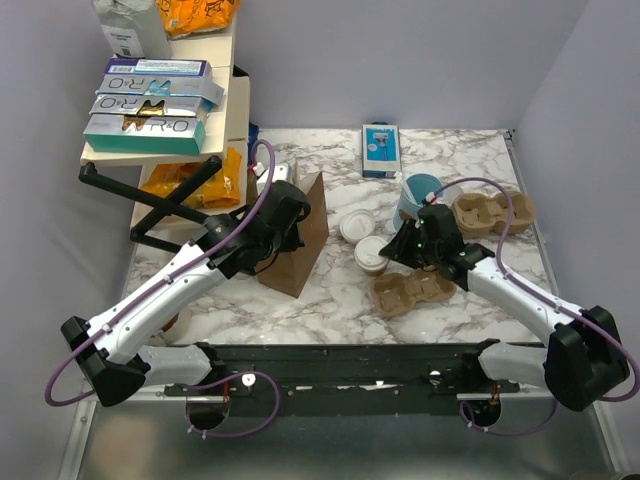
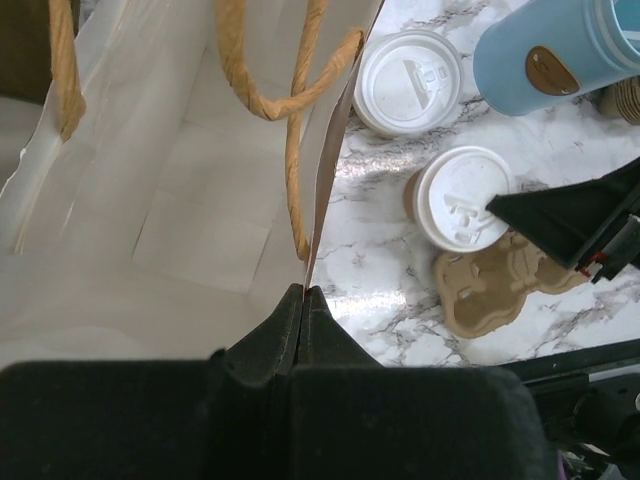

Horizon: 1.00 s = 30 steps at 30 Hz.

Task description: Pack the takeout coffee

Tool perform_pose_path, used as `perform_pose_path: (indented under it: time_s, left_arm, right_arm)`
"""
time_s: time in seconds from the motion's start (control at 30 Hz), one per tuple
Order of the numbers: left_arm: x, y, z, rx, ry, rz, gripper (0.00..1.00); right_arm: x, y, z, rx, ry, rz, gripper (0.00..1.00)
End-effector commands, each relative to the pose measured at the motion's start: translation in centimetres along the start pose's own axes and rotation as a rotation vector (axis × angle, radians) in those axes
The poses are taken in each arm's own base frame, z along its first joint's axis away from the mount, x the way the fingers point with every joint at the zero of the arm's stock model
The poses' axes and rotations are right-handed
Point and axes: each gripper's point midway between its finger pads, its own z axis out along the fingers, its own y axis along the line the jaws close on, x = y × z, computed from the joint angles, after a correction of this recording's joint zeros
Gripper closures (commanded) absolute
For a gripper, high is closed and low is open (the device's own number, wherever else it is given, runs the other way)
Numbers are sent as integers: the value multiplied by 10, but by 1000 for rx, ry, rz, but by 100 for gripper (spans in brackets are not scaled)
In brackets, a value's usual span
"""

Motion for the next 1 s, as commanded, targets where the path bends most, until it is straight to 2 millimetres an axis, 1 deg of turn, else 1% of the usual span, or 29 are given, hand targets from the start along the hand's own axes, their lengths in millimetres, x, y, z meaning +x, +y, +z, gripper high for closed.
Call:
perform_pose_path:
  time_s: [0.0, 0.1, 0.13, 0.23, 0.33, 0.37, 0.4, 0.43, 0.47, 0.5, 0.53, 0.57, 0.6, 0.63, 0.67, 0.7, 0.73, 0.8, 0.83, 0.87, 0.9, 0.97]
  left_arm:
    - [10, -3, -5, 36, 39, 19, 100]
    - [11, 1, -4, 8, 37, 10, 100]
    - [13, 5, -5, -9, 41, 10, 100]
    - [14, 5, -4, -26, 51, 6, 100]
    - [15, -3, -3, 1, 54, 12, 100]
    - [15, -5, -2, 1, 56, 15, 100]
    - [14, -7, -3, 7, 53, 14, 100]
    - [15, -9, -3, 12, 57, 18, 100]
    - [15, -12, -3, 17, 61, 20, 100]
    - [14, -14, -5, 24, 59, 15, 100]
    - [15, -15, -5, 22, 64, 16, 100]
    - [16, -15, -5, 14, 63, 21, 100]
    - [14, -14, -8, 4, 59, 16, 100]
    - [18, -9, -10, -24, 74, 1, 100]
    - [21, -8, -10, -39, 88, -3, 100]
    - [22, -8, -12, -46, 95, -15, 100]
    - [28, -4, -15, -70, 119, -34, 100]
    - [34, -7, -19, -80, 125, -51, 100]
    - [38, -8, -21, -86, 136, -52, 100]
    - [41, -11, -22, -87, 143, -75, 100]
    - [46, -19, -26, -66, 152, -68, 100]
    - [51, -27, -29, -51, 159, -91, 100]
  right_arm:
    - [-19, -30, 3, 82, -65, 18, 62]
    - [-31, -46, 0, 118, -102, 56, 62]
    - [-35, -48, -1, 123, -112, 64, 62]
    - [-41, -55, -3, 136, -127, 84, 61]
    - [-41, -58, -6, 149, -127, 94, 53]
    - [-42, -58, -7, 147, -130, 97, 45]
    - [-41, -58, -9, 150, -125, 100, 40]
    - [-44, -62, -11, 171, -145, 104, 36]
    - [-44, -62, -12, 173, -146, 104, 29]
    - [-46, -61, -17, 171, -157, 103, 24]
    - [-48, -60, -20, 172, -165, 105, 21]
    - [-48, -59, -23, 165, -171, 100, 15]
    - [-50, -54, -29, 147, -186, 97, 12]
    - [-52, -52, -33, 137, -195, 95, 10]
    - [-52, -51, -36, 129, -200, 88, 6]
    - [-50, -51, -40, 132, -198, 86, 4]
    - [-53, -48, -48, 120, -221, 85, 3]
    - [-52, -48, -55, 116, -232, 75, 0]
    - [-54, -45, -62, 99, -253, 71, 0]
    - [-55, -44, -66, 92, -264, 64, 0]
    - [-53, -45, -68, 88, -268, 60, 0]
    - [-55, -41, -76, 63, -296, 48, 0]
